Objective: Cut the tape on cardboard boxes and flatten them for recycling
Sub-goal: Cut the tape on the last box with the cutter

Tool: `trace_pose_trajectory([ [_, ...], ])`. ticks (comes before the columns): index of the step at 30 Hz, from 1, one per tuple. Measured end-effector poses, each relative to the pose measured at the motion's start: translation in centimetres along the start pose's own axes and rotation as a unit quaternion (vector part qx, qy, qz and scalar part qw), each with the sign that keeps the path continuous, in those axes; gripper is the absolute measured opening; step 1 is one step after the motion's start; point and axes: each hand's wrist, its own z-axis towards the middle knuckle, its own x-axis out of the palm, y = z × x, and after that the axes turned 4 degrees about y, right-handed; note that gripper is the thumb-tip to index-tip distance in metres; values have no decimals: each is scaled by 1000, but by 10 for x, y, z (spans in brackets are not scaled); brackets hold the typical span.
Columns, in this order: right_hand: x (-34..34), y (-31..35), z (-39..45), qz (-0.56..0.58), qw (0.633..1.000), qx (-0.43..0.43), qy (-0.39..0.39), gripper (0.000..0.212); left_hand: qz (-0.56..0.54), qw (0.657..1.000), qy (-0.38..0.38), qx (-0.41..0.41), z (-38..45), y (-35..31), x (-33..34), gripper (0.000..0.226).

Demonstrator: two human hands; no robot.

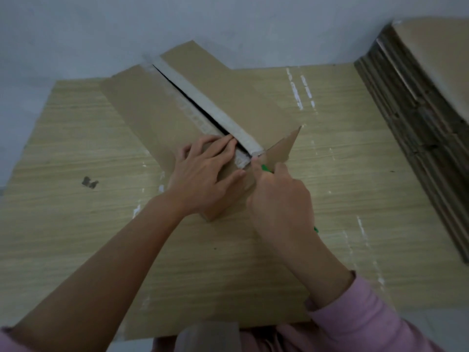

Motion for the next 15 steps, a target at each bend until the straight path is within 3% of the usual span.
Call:
trace_pose_trajectory([
  [11,-6,-40,16,83,993,-1,-89,39,-27,1000,-6,3,2,-1,1,83],
  [13,-2,-43,15,197,977,12,-85,30,-38,999,-8,3,3,0,0,84],
  [15,-1,-40,9,364,928,70,-31,28,-56,998,-8,0,6,0,-1,84],
])
